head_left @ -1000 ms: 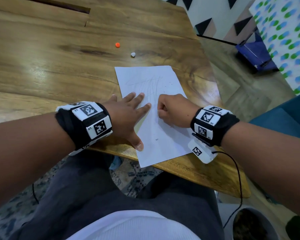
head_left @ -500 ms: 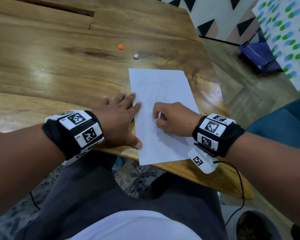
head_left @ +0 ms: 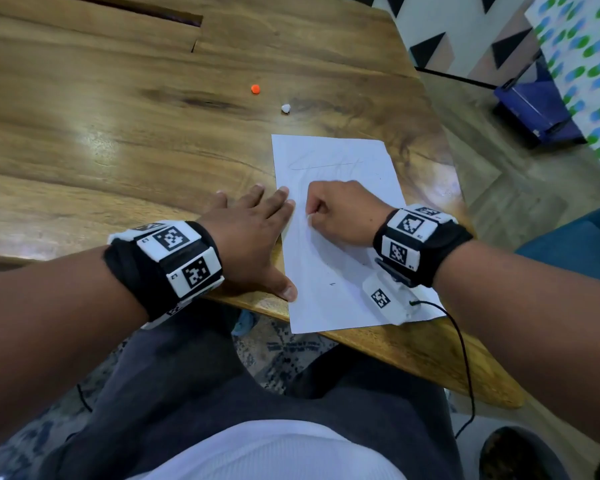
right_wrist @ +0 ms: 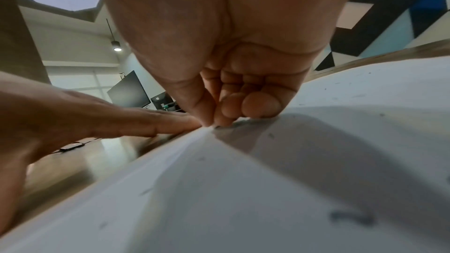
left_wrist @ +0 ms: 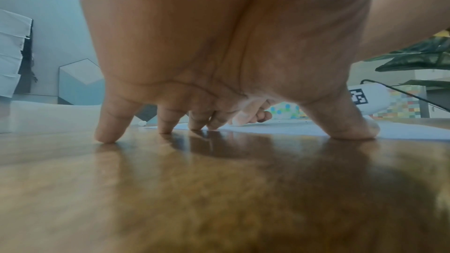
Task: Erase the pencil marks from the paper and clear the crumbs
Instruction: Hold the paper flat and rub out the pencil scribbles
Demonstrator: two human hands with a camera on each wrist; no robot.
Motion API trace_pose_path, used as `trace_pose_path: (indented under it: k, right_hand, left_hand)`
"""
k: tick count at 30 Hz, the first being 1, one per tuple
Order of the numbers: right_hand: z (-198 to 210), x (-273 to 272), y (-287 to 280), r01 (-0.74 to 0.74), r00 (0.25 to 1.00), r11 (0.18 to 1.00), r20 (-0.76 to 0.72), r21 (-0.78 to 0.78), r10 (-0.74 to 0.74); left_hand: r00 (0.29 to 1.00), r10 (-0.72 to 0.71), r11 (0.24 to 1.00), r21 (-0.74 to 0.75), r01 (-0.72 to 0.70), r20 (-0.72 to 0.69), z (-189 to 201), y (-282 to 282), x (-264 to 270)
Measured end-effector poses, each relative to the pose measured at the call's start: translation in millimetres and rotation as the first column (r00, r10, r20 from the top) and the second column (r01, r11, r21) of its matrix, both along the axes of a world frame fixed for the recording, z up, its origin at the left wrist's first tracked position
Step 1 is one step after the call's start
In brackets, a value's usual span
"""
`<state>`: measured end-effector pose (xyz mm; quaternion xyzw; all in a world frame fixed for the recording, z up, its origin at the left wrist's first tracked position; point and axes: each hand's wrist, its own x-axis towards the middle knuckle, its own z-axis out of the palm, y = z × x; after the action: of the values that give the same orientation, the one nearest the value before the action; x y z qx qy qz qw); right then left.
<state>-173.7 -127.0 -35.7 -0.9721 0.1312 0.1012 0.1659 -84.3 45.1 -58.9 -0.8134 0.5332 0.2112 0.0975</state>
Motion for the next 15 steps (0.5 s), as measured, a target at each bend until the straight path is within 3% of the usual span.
trace_pose_path:
  k: [4, 7, 11, 15]
  right_hand:
    - [1, -31, 21, -0.261, 0.964, 0.962, -0.037, 0.075, 0.264]
    - [1, -36, 26, -0.327, 0.942, 0.941, -0.049, 0.090, 0.332]
    - [0, -6, 12, -0.170, 0.985, 0.985, 0.026, -0.024, 0.171]
    - [-2, 25, -1, 0.010, 0.998, 0.999, 0.055, -0.040, -0.007]
  left_hand:
    - [1.000, 0.006, 1.000, 0.004, -0.006, -0.003, 1, -1, -2]
    - [1.000, 0.004, 1.000, 0.009, -0.004, -0.003, 2, 0, -1]
    - [1.000, -0.008, 1.000, 0.002, 0.008, 0.011, 1, 0, -2]
    - [1.000, -0.010, 1.000, 0.009, 0.010, 0.021, 1, 1, -2]
